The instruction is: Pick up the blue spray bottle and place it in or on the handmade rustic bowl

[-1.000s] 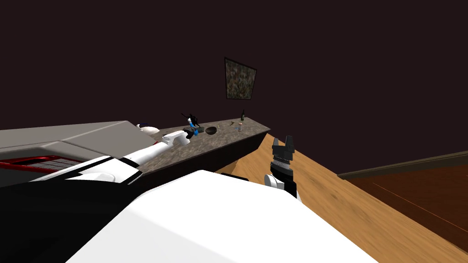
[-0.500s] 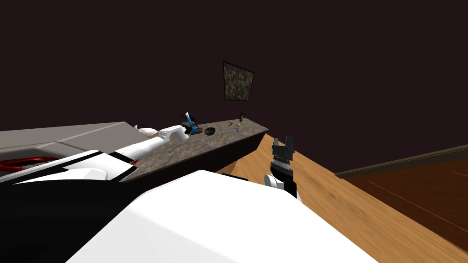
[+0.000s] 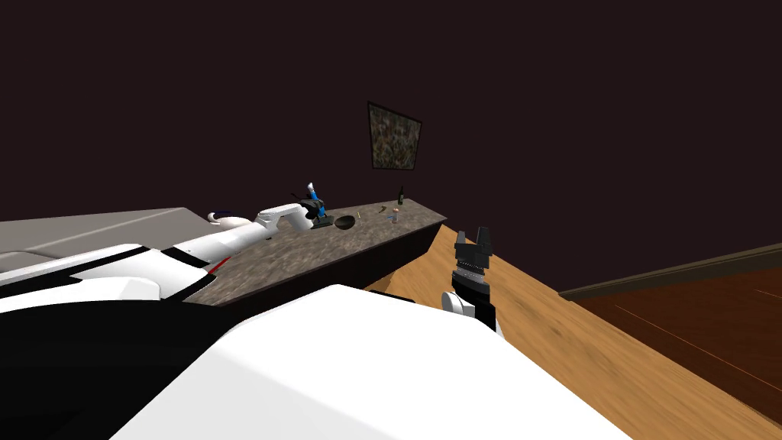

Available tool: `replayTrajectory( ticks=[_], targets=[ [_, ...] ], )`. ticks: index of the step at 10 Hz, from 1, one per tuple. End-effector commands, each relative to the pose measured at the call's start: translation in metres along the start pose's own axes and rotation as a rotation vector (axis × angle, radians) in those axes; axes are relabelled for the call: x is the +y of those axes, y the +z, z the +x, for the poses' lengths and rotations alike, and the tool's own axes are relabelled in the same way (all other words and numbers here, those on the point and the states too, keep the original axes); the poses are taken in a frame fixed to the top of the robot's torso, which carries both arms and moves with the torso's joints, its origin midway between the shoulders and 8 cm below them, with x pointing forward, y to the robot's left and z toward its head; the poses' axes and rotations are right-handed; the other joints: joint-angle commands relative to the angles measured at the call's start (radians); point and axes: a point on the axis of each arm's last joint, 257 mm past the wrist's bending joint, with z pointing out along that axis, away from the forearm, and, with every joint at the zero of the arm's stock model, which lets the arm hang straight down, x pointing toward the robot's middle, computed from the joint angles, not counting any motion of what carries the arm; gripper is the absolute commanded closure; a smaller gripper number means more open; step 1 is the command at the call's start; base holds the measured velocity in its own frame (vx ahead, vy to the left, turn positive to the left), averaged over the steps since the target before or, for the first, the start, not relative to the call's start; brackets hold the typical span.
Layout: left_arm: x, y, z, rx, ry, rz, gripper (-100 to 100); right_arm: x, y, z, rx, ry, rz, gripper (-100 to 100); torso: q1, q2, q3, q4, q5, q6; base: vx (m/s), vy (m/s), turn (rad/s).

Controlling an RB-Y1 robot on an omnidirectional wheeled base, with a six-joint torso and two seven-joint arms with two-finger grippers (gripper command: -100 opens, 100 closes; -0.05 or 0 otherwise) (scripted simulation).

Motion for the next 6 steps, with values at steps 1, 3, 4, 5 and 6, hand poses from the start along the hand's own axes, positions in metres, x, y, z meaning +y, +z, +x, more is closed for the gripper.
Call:
replayTrajectory(
  ticks=[1, 3, 4, 5, 6],
  targets=[
    [0.000, -0.003, -0.002, 0.014, -0.009, 0.000, 100, 0.000, 0.000, 0.000, 0.000, 0.000, 0.000, 0, 0.000, 0.000, 0.000, 0.000, 0.000, 0.000, 0.098, -0.059, -0.014],
    [-0.001, -0.007, 0.000, 0.039, -0.023, 0.001, 100, 0.000, 0.000, 0.000, 0.000, 0.000, 0.000, 0, 0.001, 0.002, 0.001, 0.000, 0.001, -0.001, 0.092, -0.049, -0.009],
    [-0.001, -0.009, 0.003, 0.054, -0.030, 0.002, 100, 0.000, 0.000, 0.000, 0.000, 0.000, 0.000, 0, 0.002, 0.002, 0.001, 0.000, 0.001, -0.001, 0.113, -0.041, -0.005],
    [-0.001, -0.012, 0.006, 0.072, -0.037, 0.003, 100, 0.000, 0.000, 0.000, 0.000, 0.000, 0.000, 0, 0.002, 0.001, 0.001, 0.000, 0.002, -0.001, 0.131, -0.031, 0.001],
    [-0.001, -0.014, 0.011, 0.090, -0.045, 0.005, 100, 0.000, 0.000, 0.000, 0.000, 0.000, 0.000, 0, 0.004, 0.000, 0.000, 0.000, 0.002, -0.001, 0.123, -0.031, 0.001]
  ],
)
